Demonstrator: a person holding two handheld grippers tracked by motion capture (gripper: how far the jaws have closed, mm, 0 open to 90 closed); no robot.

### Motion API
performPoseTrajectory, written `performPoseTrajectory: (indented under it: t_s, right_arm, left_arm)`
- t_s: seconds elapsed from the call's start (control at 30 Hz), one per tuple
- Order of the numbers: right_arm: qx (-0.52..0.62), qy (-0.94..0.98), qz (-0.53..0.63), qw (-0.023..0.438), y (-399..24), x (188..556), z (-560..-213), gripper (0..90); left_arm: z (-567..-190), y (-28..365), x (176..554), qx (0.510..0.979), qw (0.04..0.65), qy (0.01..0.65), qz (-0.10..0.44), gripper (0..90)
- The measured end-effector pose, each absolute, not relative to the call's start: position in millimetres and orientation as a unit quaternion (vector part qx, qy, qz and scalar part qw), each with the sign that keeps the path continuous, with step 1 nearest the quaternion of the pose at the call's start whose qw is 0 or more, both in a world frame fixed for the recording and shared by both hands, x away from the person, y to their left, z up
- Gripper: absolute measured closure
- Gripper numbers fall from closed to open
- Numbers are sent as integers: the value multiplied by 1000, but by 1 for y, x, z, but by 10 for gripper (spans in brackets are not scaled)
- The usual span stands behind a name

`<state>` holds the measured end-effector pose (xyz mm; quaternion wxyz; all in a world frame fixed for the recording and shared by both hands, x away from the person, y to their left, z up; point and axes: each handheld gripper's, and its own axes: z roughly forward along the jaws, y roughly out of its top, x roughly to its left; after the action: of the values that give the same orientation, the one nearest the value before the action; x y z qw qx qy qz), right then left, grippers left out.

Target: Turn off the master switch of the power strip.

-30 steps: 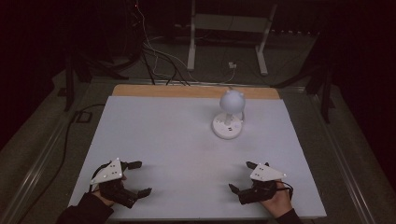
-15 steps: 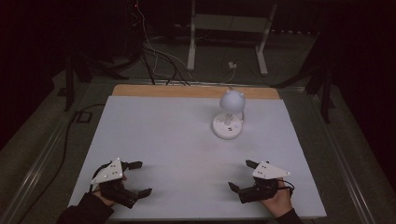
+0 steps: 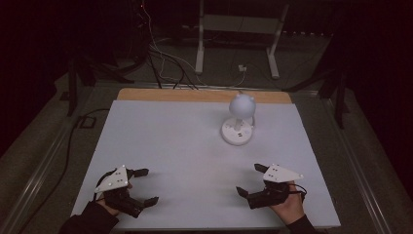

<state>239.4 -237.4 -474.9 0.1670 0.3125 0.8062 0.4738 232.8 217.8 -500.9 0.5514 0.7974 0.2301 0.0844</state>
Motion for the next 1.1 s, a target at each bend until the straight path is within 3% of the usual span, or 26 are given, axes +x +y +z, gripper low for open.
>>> performPoseTrajectory:
  t_s: [1.1]
  right_arm:
    - [324,788,486,197,-234,269,-448,0]
  left_arm:
    - [-500,217,232,796,554,229,82,3]
